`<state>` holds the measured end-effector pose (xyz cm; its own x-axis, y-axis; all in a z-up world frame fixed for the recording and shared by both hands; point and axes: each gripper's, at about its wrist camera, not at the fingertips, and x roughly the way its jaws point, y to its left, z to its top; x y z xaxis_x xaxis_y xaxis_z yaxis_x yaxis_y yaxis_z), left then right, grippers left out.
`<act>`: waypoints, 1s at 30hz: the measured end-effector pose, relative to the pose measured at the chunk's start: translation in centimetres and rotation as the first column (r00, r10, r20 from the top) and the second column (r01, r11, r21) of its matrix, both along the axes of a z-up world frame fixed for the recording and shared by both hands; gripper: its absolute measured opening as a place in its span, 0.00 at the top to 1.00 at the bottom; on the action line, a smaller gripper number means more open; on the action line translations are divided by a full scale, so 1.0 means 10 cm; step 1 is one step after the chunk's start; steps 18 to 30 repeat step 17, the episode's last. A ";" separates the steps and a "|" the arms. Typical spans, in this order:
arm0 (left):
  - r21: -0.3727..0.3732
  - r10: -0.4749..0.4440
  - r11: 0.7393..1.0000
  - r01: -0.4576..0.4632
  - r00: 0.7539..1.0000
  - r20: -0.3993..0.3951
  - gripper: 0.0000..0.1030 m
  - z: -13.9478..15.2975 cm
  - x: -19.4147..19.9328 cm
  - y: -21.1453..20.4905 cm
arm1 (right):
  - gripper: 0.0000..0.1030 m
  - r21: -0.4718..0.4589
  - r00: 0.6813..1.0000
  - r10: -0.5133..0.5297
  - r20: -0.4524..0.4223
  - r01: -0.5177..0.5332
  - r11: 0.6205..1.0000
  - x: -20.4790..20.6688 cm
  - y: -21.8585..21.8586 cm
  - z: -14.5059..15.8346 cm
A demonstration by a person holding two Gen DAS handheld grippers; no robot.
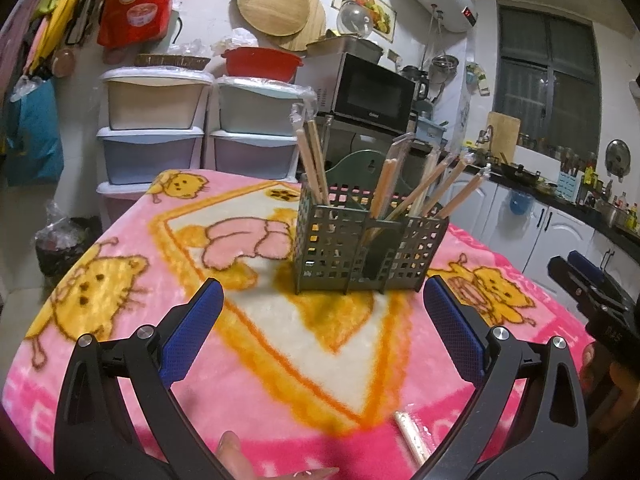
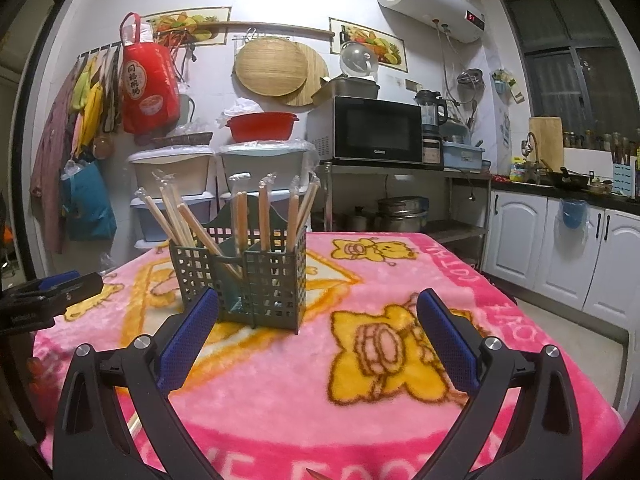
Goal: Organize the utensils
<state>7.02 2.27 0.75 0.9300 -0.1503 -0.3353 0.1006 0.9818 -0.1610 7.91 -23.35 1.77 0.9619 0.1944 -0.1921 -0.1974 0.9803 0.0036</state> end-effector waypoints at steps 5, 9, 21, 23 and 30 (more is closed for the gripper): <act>0.010 0.013 1.000 -0.013 1.000 -0.023 0.10 0.01 0.05 0.06 | 0.07 0.042 0.998 -0.034 -0.044 0.036 0.998 0.09 -0.11 -0.01; 0.017 0.037 0.999 -0.036 0.999 -0.035 0.10 0.04 0.08 0.14 | 0.07 0.062 0.993 -0.075 -0.096 0.081 0.995 0.18 -0.23 -0.02; 0.087 0.203 0.979 -0.185 0.930 -0.305 0.10 -0.09 0.74 0.75 | 0.06 -0.119 0.901 -0.243 -0.360 0.214 0.970 0.99 -0.66 -0.05; 0.087 0.203 0.979 -0.185 0.930 -0.305 0.10 -0.09 0.74 0.75 | 0.06 -0.119 0.901 -0.243 -0.360 0.214 0.970 0.99 -0.66 -0.05; 0.087 0.203 0.979 -0.185 0.930 -0.305 0.10 -0.09 0.74 0.75 | 0.06 -0.119 0.901 -0.243 -0.360 0.214 0.970 0.99 -0.66 -0.05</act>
